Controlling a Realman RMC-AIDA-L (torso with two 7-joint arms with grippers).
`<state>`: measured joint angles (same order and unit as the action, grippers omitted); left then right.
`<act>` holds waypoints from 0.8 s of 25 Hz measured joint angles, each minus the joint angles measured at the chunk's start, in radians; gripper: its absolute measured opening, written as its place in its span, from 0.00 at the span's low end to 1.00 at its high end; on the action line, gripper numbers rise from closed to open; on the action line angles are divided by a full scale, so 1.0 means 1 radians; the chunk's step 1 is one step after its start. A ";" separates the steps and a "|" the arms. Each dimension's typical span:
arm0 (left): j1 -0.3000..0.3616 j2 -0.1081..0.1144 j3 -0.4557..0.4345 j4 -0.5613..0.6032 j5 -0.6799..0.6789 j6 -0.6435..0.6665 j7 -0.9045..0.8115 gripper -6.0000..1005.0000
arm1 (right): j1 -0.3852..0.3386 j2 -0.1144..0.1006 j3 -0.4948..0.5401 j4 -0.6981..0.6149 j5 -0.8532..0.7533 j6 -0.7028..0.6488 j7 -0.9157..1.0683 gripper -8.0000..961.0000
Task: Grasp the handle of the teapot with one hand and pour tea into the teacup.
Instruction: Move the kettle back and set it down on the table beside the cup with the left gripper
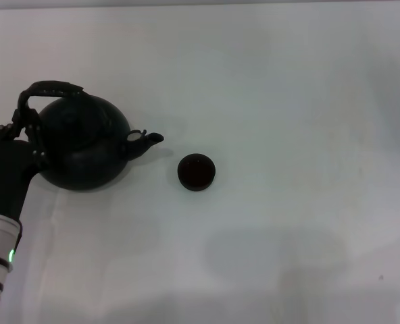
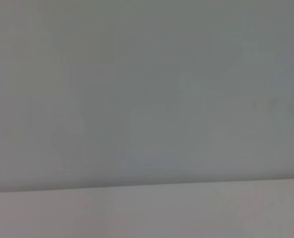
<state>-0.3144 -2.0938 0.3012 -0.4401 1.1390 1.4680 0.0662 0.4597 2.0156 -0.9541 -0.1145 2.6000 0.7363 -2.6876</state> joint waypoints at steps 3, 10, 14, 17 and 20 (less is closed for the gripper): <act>0.000 -0.001 -0.003 -0.001 -0.001 -0.002 0.001 0.14 | 0.000 0.000 0.000 0.000 0.000 0.000 0.000 0.88; 0.005 -0.003 -0.054 -0.008 0.002 -0.002 0.007 0.22 | 0.002 0.000 0.000 -0.001 -0.001 0.000 0.000 0.88; 0.006 -0.003 -0.051 -0.008 0.006 0.000 0.004 0.35 | 0.002 0.000 0.000 -0.001 -0.001 0.000 0.000 0.88; 0.004 -0.002 -0.046 -0.009 0.014 0.000 0.003 0.51 | 0.002 0.000 0.000 -0.001 -0.002 0.000 0.000 0.88; 0.006 -0.002 -0.045 -0.009 0.035 0.003 0.003 0.68 | 0.003 0.000 0.000 -0.001 -0.002 0.001 0.000 0.88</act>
<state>-0.3086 -2.0958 0.2561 -0.4495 1.1740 1.4711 0.0689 0.4625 2.0156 -0.9541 -0.1151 2.5985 0.7373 -2.6876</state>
